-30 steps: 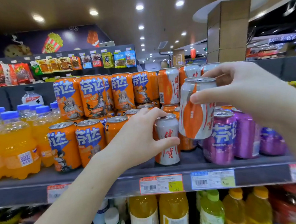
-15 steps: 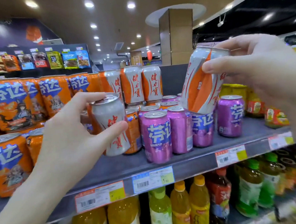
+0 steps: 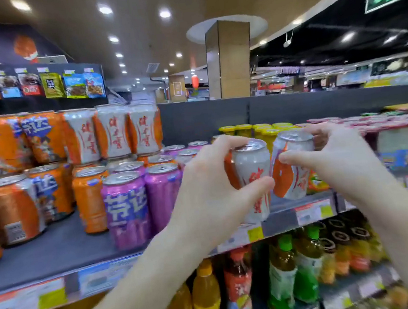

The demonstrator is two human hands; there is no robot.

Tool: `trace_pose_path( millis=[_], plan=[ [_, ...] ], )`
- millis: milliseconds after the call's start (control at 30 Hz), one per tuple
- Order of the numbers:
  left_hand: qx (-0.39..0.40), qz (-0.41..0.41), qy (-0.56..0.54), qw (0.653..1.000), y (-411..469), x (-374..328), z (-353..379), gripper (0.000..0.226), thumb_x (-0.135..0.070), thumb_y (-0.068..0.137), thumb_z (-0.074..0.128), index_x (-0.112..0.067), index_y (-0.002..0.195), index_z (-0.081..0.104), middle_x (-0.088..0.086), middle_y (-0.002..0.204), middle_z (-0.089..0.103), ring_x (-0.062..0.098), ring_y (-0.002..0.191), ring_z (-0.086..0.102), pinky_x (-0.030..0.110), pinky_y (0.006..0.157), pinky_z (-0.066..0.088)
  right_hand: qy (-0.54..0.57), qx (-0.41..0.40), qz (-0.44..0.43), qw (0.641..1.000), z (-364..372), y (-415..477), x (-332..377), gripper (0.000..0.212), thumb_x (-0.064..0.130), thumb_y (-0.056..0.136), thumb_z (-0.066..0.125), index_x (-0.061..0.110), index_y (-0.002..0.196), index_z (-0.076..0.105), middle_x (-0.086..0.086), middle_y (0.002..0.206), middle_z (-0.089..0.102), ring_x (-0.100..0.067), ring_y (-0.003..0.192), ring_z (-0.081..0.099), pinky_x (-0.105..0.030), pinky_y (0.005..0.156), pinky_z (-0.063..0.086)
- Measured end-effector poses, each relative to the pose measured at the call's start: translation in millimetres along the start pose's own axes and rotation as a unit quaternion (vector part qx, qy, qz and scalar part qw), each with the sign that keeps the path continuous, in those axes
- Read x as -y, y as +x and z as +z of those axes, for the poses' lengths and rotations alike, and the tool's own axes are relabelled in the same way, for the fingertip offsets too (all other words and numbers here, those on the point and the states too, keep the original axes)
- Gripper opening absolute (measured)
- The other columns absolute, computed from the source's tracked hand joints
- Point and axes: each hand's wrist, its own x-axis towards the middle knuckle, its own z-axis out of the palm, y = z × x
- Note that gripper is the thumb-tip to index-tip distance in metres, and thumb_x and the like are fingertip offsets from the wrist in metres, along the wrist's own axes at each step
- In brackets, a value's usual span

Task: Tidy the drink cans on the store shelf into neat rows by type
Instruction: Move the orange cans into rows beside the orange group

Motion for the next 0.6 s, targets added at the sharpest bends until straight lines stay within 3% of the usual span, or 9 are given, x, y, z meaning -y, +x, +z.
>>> trace_pose_path(
  millis=[67,200,267,367,433,500,600],
  plan=[
    [0.007,0.010,0.003,1.000,4,-2,19,0.057,-0.038,0.070,0.089,-0.035,0.121,0.062,-0.018,0.107,0.067,0.000,0.094,0.065,0.014,0.080,0.052,-0.018,-0.002,-0.005,1.000,0,7,-12,0.062,0.041,0.060,0.091,0.022,0.114,0.067,0.006,0.101,0.072,-0.010,0.093,0.067,-0.029,0.086,0.052],
    [-0.005,0.005,0.020,1.000,12,-4,56,0.057,-0.040,0.072,0.087,-0.037,0.123,0.061,-0.019,0.112,0.066,0.000,0.100,0.063,0.010,0.081,0.048,-0.013,-0.012,-0.008,1.000,9,10,-33,0.070,0.033,0.078,0.081,0.019,0.140,0.053,0.001,0.121,0.066,-0.015,0.108,0.061,-0.017,0.079,0.040],
    [-0.013,-0.006,0.037,0.999,14,-7,64,0.058,-0.039,0.072,0.087,-0.037,0.123,0.061,-0.021,0.113,0.066,-0.002,0.100,0.063,0.007,0.080,0.046,0.015,-0.018,-0.021,1.000,13,11,-42,0.070,0.031,0.081,0.079,0.020,0.143,0.048,0.003,0.120,0.064,-0.013,0.106,0.061,-0.013,0.075,0.041],
    [-0.042,-0.016,0.035,0.998,16,-6,67,0.058,-0.041,0.073,0.087,-0.037,0.125,0.061,-0.022,0.112,0.065,-0.003,0.098,0.063,0.008,0.079,0.049,0.042,-0.001,-0.027,0.999,23,18,-53,0.072,0.024,0.083,0.078,0.020,0.146,0.044,0.001,0.128,0.062,-0.013,0.113,0.059,-0.018,0.086,0.044],
    [-0.054,-0.008,0.036,0.998,17,-7,65,0.058,-0.042,0.073,0.087,-0.037,0.125,0.061,-0.022,0.110,0.065,-0.002,0.098,0.064,0.013,0.080,0.053,0.041,0.023,-0.032,0.998,31,23,-54,0.076,0.025,0.085,0.077,0.018,0.150,0.040,0.000,0.134,0.060,-0.013,0.117,0.058,-0.006,0.077,0.040],
    [-0.056,-0.010,0.035,0.998,18,-8,63,0.058,-0.042,0.073,0.087,-0.037,0.125,0.061,-0.021,0.110,0.066,0.000,0.099,0.066,0.023,0.082,0.058,0.041,0.035,-0.028,0.998,39,28,-54,0.076,0.028,0.087,0.075,0.018,0.152,0.037,0.000,0.135,0.060,-0.010,0.110,0.057,-0.001,0.063,0.035],
    [-0.046,-0.020,0.032,0.998,18,-7,61,0.060,-0.043,0.072,0.088,-0.038,0.125,0.061,-0.020,0.110,0.067,-0.001,0.097,0.067,0.024,0.080,0.059,0.053,0.038,-0.031,0.997,50,34,-56,0.071,0.025,0.089,0.073,0.017,0.151,0.038,-0.002,0.130,0.063,-0.004,0.091,0.055,-0.007,0.066,0.038]
  ],
)
